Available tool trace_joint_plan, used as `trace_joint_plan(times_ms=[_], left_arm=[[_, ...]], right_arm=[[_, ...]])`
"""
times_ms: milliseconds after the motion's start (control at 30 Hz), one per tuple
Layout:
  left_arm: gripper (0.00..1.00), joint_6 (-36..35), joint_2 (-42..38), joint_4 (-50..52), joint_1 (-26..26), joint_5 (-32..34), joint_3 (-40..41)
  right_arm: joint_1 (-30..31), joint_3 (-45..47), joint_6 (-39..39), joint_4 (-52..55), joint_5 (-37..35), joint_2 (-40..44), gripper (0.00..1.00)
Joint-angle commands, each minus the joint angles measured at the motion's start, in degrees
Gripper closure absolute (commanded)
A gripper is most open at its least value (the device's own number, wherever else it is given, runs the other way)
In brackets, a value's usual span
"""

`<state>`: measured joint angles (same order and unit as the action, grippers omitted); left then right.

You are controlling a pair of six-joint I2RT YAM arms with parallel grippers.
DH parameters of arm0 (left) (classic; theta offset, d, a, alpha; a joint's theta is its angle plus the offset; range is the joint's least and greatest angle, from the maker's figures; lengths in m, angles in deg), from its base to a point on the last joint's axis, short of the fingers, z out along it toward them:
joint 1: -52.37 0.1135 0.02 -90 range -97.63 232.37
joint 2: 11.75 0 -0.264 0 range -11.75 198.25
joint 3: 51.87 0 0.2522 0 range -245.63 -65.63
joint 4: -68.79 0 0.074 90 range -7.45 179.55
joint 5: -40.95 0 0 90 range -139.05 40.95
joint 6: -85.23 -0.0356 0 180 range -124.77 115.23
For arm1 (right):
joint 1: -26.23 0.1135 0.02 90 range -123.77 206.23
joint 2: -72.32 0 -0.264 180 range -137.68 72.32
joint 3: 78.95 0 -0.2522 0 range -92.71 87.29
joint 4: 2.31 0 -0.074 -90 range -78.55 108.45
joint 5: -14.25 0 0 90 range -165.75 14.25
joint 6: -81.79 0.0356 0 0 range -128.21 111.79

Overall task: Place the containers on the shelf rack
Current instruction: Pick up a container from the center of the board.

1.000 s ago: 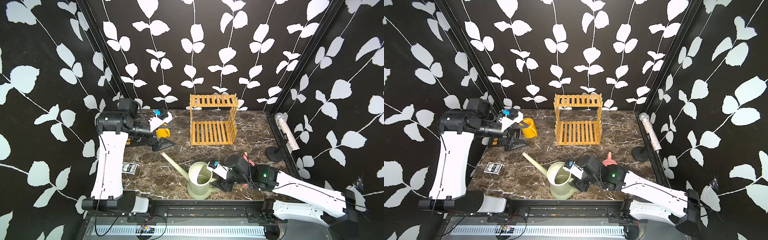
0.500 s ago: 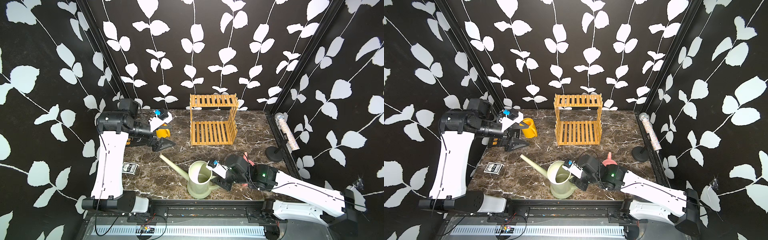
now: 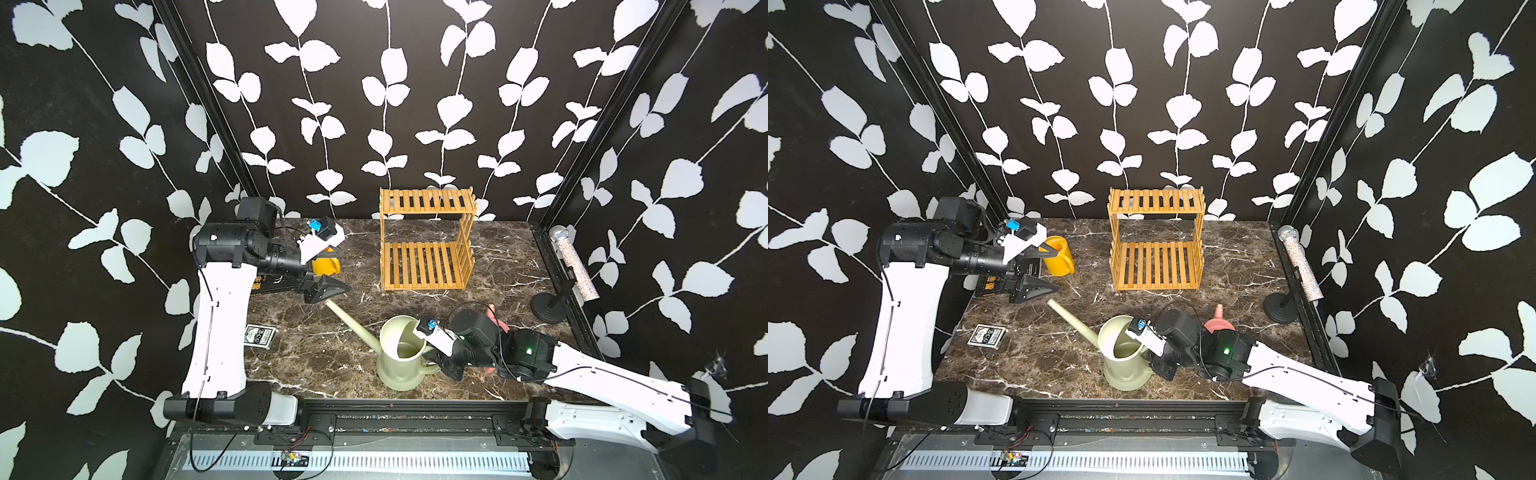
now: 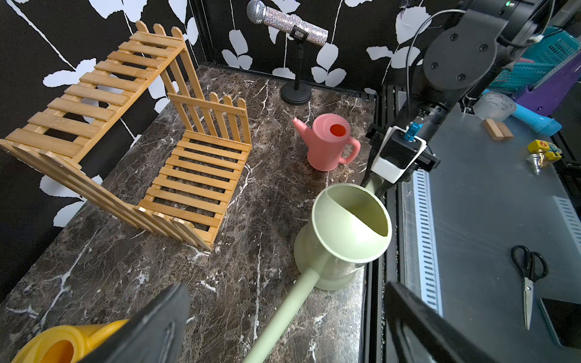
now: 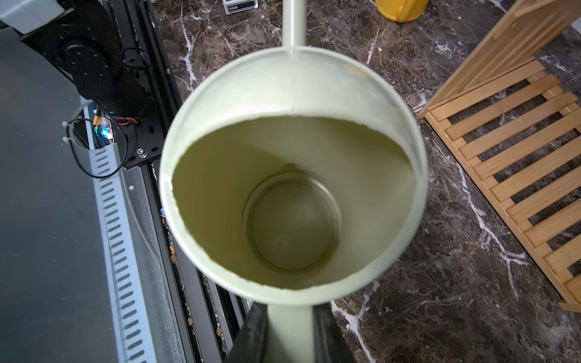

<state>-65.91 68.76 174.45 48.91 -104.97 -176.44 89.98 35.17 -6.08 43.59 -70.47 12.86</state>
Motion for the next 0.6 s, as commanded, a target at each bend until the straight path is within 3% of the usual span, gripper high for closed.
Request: trace_joint_plan(times_ms=[0,133,567], left_arm=[[0.01,-2.14,-0.53,2.43,-0.32,-1.87,0.30],[0.01,-2.14,-0.48,2.26,-0.32,-1.91,0.39],[0.01,3.99,0.14,-5.31,-0.34,0.89,1.82]], right_arm=[[0.29,-0.14,-0.42,-0.51,-0.85,1.87,0.89],[0.26,0.40,-0.64,0.16,-1.93,3.95,1.00],[-1.40,0.99,1.22,3.22,-10.23,14.84,1.00]])
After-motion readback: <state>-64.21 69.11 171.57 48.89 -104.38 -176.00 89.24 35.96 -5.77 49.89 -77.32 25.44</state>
